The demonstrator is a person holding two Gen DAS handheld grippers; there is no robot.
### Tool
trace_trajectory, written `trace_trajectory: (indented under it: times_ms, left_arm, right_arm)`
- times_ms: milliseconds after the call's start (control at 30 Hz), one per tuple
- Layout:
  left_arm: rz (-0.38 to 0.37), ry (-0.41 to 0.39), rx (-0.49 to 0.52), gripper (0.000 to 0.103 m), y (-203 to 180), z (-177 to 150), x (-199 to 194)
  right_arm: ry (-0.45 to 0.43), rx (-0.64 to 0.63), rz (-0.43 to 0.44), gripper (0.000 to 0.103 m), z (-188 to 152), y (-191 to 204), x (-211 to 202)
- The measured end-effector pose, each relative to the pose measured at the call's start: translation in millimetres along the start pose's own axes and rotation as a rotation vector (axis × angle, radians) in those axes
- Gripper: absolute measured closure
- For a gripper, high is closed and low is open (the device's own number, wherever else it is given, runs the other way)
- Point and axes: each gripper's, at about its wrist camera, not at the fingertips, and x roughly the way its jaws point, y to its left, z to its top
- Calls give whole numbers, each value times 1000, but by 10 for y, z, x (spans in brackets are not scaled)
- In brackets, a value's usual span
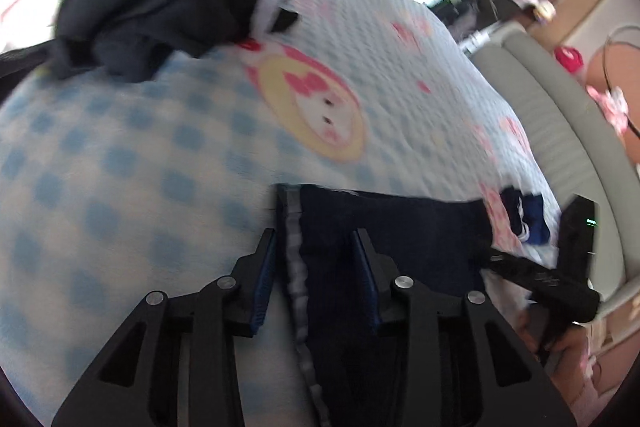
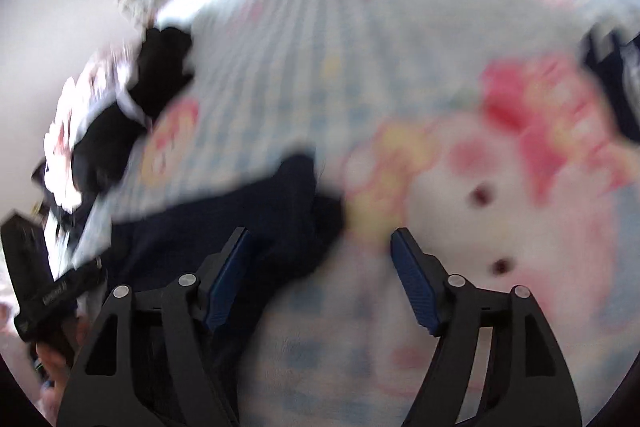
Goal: Fold clothes
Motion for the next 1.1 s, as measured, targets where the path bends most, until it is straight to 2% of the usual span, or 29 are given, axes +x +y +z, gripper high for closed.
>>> trace_trajectory:
  times_ms: [33, 100, 167, 267, 367, 433, 467, 500, 567, 633, 700, 767, 800, 900, 1000, 1100]
  left_arm:
    - [-7, 13, 12, 96, -37, 8, 36]
    - [-20, 40, 35, 96, -111, 25, 107]
    - [-34, 54, 58, 96, -196, 58, 156]
    - [-40, 28, 114, 96, -365, 186, 204]
    - [-57, 47, 83, 96, -391, 351, 386]
    - [-93, 73, 36, 96, -432, 450, 494]
    - [-114, 87, 10, 95, -458, 498, 545]
    - [-97, 100, -1, 93, -494, 527, 600]
    - [-3, 115, 5, 86, -558, 511, 649]
    - [78, 111, 10, 85, -560, 385, 507]
    - [46, 83, -36, 85, -505, 166, 188]
    - [11, 64, -59, 76, -463, -117, -95]
    - [-2, 67, -63, 70, -442, -254, -193]
    - [-38, 122, -68, 67, -380, -610, -321]
    - [-21, 179, -82, 61, -336, -895, -361]
    - [-27, 156, -123, 51, -287, -1093, -447]
  right_arm:
    - [-13, -4, 9, 44, -17, 11, -8]
    - [-46, -18, 27, 72, -23, 26, -86]
    - [-63, -11, 36, 85, 5, -15, -155]
    - [-78, 11, 70, 89, 109, -80, -195]
    - [-129, -21, 36, 92, 254, -37, -270]
    - [-183, 21, 30, 92, 364, -89, -383]
    - [-212, 51, 21, 87, 408, -135, -467]
    - [-241, 84, 8, 68, 445, -187, -562]
    - [-261, 110, -13, 43, 463, -243, -689]
    - [-218, 101, -10, 43, 407, -268, -768]
    - [-182, 102, -5, 43, 199, -279, -847]
    - [-133, 107, 39, 43, -109, -251, -875]
    - [-93, 109, 69, 43, -270, -221, -853]
    - [8, 102, 141, 43, -694, -91, -717]
    - [70, 54, 143, 42, -984, 100, -556]
    - [75, 6, 84, 42, -1121, 209, -540]
